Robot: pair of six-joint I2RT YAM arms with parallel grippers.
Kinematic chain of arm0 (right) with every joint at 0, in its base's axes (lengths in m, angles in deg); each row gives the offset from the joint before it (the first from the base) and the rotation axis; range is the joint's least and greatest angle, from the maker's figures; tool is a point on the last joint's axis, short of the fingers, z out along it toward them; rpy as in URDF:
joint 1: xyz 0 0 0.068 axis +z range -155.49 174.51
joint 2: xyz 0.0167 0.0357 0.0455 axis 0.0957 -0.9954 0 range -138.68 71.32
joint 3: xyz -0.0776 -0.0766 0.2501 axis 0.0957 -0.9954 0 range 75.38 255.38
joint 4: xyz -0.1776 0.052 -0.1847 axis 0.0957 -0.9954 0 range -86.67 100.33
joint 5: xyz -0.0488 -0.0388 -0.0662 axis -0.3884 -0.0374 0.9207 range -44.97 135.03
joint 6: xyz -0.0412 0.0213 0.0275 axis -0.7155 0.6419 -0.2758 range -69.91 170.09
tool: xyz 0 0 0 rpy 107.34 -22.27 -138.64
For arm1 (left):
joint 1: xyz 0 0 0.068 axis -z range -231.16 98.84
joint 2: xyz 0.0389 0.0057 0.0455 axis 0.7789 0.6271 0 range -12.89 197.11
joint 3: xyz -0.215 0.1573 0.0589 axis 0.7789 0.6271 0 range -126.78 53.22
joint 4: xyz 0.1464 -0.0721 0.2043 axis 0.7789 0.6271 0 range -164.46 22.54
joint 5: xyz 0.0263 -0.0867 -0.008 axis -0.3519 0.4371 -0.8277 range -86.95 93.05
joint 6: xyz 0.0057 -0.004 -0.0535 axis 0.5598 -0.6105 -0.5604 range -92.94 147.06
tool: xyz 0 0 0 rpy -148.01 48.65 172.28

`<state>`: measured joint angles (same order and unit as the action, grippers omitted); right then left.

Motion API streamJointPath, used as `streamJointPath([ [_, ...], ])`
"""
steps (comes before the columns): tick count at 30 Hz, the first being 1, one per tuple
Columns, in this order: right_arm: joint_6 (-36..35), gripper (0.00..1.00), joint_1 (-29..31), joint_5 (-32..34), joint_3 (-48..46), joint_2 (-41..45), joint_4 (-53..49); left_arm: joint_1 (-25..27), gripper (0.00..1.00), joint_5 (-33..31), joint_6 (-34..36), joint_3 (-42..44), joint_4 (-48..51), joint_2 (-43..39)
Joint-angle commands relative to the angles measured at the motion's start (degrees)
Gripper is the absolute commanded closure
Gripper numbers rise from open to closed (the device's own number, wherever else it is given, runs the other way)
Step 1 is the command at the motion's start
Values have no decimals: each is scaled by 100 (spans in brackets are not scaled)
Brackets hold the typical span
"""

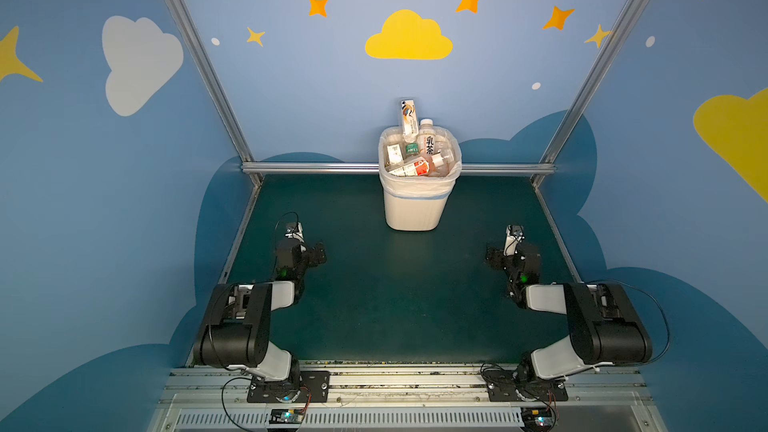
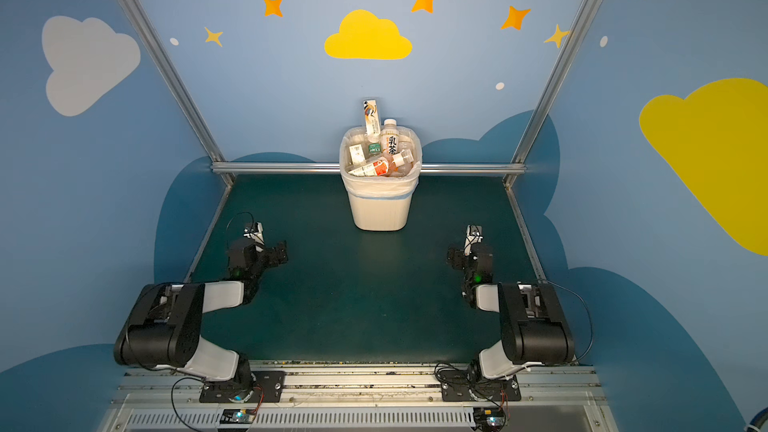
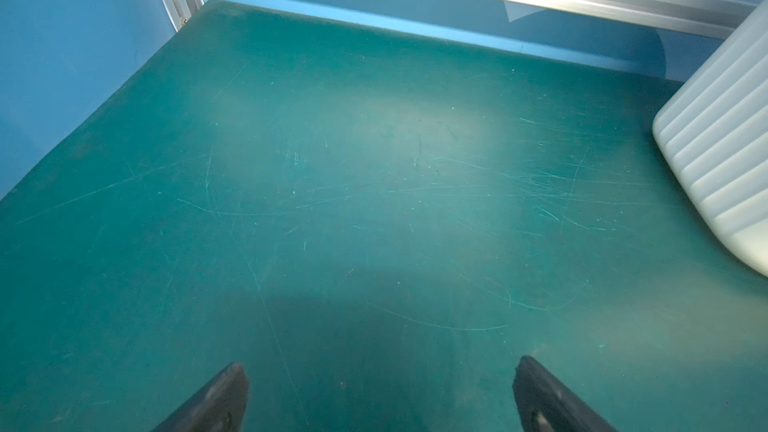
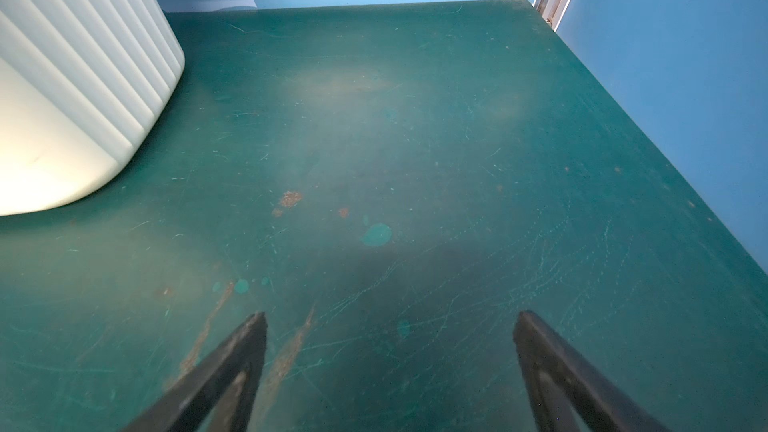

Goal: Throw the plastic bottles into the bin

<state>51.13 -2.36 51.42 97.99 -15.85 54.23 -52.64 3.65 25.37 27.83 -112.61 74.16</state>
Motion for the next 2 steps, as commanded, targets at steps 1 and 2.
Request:
streamJointPath([
  [1,-20,7,17,-12,106,72,70,-12,0,1,68,-37,-40,-40],
  [2,-33,7,21,-1,85,94,83,-11,0,-7,70,-20,-58,-45],
])
